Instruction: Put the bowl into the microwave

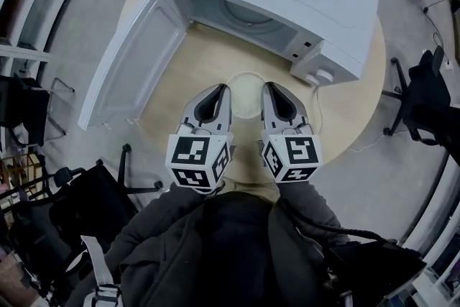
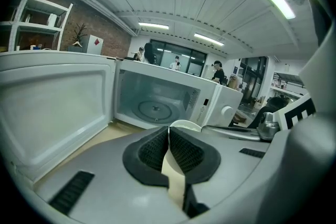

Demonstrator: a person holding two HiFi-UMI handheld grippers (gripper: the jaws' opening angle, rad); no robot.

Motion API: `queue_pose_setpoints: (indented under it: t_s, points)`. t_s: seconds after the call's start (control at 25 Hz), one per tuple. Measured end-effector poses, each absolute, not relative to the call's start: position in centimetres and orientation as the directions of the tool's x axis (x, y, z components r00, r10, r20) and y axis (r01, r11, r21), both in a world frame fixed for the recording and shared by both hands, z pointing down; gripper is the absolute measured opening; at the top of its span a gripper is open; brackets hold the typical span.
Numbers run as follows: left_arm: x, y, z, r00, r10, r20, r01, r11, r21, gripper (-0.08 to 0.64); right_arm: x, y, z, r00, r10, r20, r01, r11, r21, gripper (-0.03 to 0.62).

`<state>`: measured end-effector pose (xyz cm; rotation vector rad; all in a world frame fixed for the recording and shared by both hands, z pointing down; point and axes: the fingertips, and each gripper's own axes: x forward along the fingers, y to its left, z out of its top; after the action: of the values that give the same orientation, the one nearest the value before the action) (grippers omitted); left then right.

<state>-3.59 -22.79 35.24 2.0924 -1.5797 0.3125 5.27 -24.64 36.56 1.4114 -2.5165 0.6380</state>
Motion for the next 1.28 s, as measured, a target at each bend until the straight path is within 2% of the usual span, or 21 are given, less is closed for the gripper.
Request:
queue_pose_setpoints:
  t_s: [0.52,1.28]
  points:
    - [-7.4,-31.0,37.7,0.418,-0.760,0.498,-0.907,-0.315,0.280,0.017,1.8,-31.2,38.8,-0.376,-0.830,0.411,-0.919,0.277,-0.280,0.017]
    - [-7.7,-41.8,40.6,0.417,-0.758,0.502,-0.904,-0.291,0.312,0.017,1.7,-41.1,40.9,-0.272,-0.864,0.424,-0.953,0.179,-0.246,0.018]
